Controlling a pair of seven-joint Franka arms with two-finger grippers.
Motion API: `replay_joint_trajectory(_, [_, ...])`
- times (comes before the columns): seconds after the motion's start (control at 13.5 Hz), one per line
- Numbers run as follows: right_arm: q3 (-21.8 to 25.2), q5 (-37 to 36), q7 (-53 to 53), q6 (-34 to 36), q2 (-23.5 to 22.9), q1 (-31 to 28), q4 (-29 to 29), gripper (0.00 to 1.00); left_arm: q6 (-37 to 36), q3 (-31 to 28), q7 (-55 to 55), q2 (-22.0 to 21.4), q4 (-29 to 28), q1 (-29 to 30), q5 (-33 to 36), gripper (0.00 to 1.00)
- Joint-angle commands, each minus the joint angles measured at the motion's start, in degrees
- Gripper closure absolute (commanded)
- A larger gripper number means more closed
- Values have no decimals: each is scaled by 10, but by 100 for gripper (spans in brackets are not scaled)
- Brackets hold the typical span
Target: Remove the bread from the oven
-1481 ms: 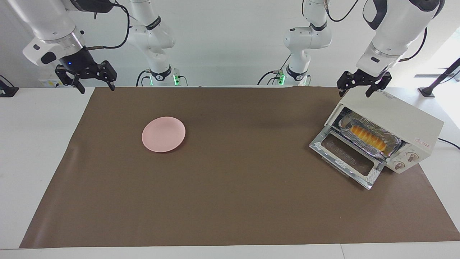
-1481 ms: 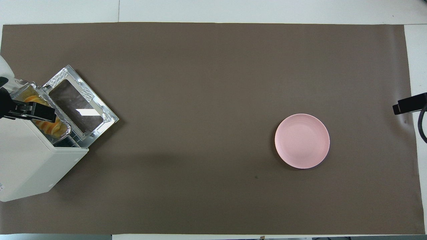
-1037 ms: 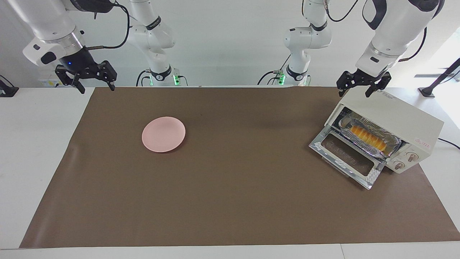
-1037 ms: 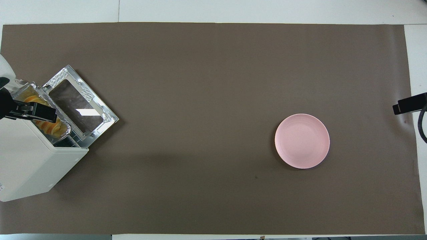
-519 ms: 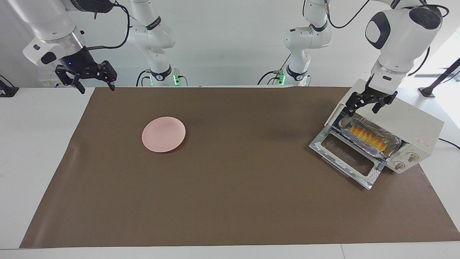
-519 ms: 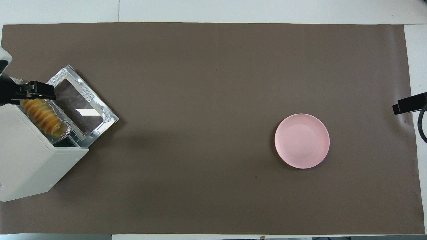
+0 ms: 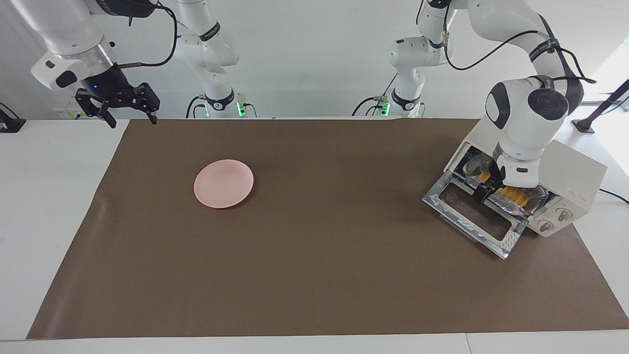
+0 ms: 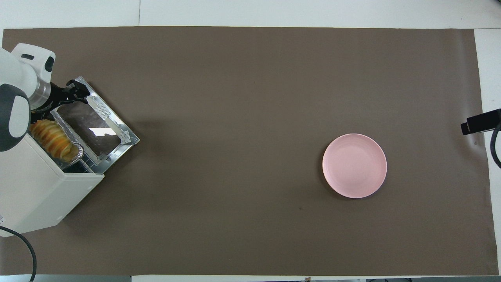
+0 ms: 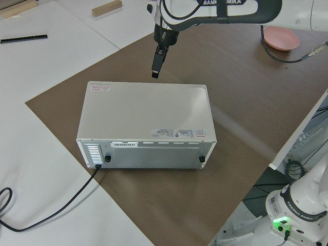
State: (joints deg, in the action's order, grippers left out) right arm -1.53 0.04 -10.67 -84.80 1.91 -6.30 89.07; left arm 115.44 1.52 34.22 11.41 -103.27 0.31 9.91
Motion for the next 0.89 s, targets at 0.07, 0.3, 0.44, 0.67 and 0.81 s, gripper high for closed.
replay_joint_trajectory(0.07, [-5, -4, -11, -2, 17, -6, 19, 0, 61, -1, 47, -19, -67, 15, 13, 0])
replay_joint_trajectory(0.3, [-5, -4, -11, -2, 17, -6, 19, 0, 93, -1, 86, -12, -83, 12, 13, 0])
replay_joint_trajectory(0.44, [-5, -4, -11, -2, 17, -6, 19, 0, 141, -1, 82, -11, -110, 18, 13, 11])
replay_joint_trajectory(0.67, [-5, -4, -11, -2, 17, -6, 19, 0, 168, -1, 66, -17, -142, 33, 13, 49])
replay_joint_trajectory(0.81, [-5, -4, -11, -2, 17, -6, 19, 0, 163, -1, 56, -17, -141, 32, 14, 100])
